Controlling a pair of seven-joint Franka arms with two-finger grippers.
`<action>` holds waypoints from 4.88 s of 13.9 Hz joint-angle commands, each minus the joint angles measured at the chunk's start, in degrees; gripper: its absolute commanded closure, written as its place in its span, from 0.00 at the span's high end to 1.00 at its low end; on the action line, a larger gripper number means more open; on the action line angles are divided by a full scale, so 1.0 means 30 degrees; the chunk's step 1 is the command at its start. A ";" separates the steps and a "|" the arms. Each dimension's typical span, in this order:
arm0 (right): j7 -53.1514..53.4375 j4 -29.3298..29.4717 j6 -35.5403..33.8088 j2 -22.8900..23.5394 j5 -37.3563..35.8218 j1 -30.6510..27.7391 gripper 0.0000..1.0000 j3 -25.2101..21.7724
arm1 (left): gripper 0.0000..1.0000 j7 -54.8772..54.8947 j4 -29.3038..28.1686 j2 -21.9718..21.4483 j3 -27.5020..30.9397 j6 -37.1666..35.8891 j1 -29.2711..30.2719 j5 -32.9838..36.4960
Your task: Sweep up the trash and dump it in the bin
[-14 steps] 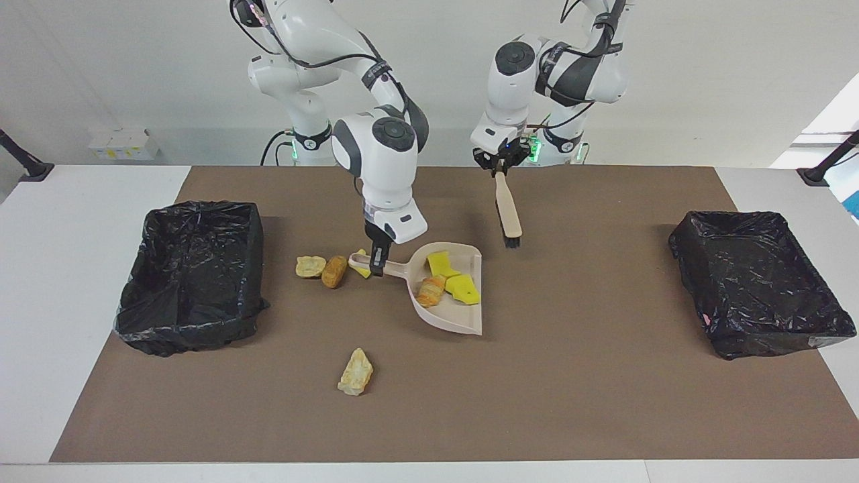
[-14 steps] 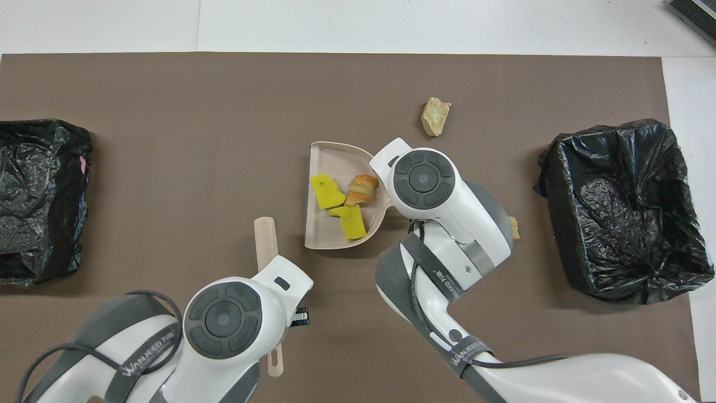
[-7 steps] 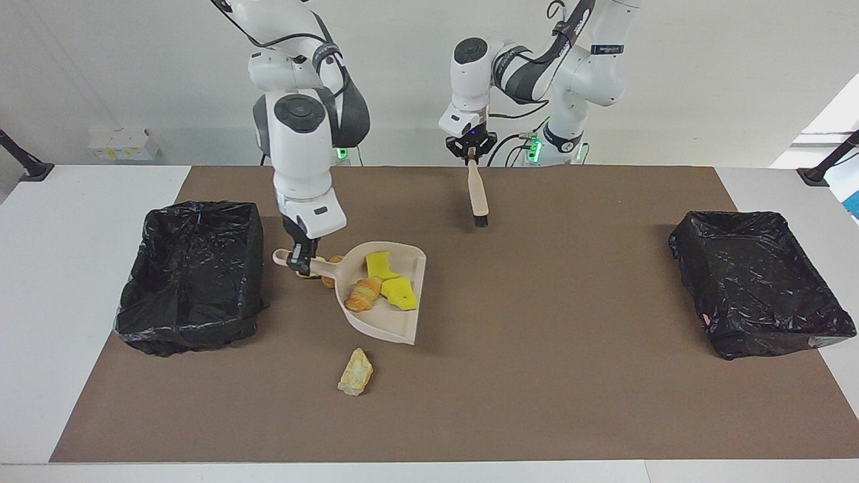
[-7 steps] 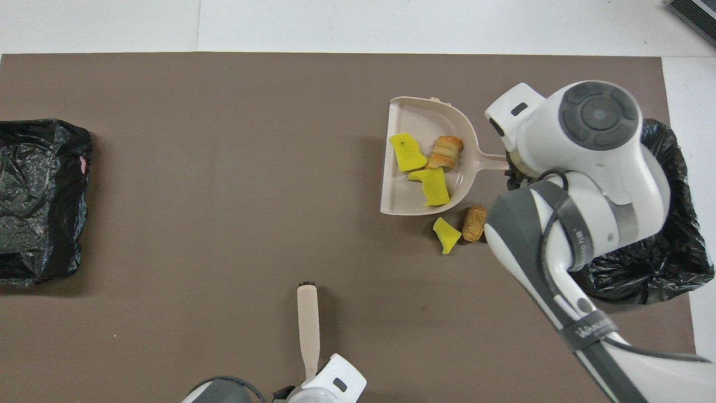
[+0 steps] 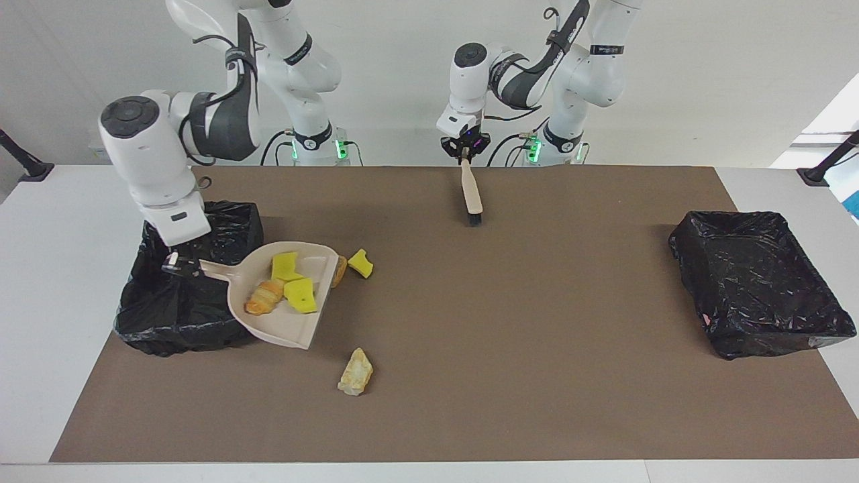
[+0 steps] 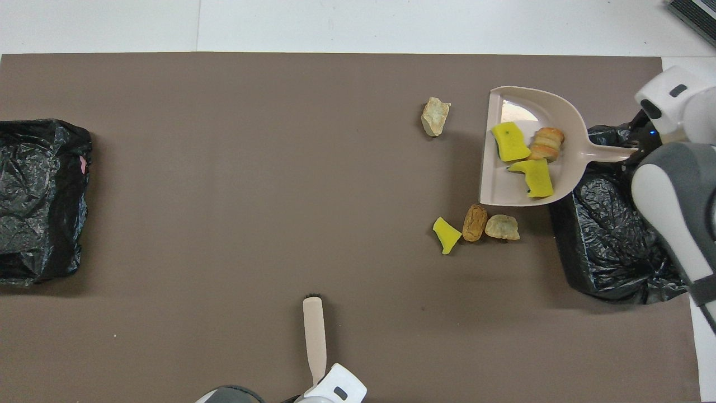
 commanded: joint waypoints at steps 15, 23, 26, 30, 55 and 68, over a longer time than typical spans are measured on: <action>0.0902 -0.6242 0.0072 -0.5890 -1.4794 -0.1947 0.00 0.0145 | 1.00 0.7718 0.7941 0.1293 0.0364 -0.6956 0.7247 0.2458; -0.0855 -0.5304 0.0303 -0.6887 -1.3255 -0.1271 0.00 0.0291 | 1.00 1.5183 1.4122 0.1527 0.0393 -1.1025 1.2933 0.3836; -0.0740 -0.4664 0.0451 -0.6537 -1.3979 -0.0654 0.00 0.0292 | 1.00 1.9172 1.7227 0.1789 0.0393 -1.3633 1.5452 0.3778; 0.1745 -0.3635 0.0451 -0.5805 -0.9258 -0.0391 0.00 0.0292 | 1.00 2.2342 2.0806 0.3398 0.0510 -1.6772 1.7771 0.3427; 4.3134 0.3885 -0.1132 0.4763 0.4564 1.4281 0.00 0.0233 | 1.00 2.2318 2.1192 0.3725 0.0803 -1.5371 1.8449 0.2459; 4.4615 0.4627 0.0398 0.5101 0.1757 1.5405 1.00 0.0028 | 1.00 2.2376 2.1017 0.3490 0.0803 -1.5664 1.8478 0.2606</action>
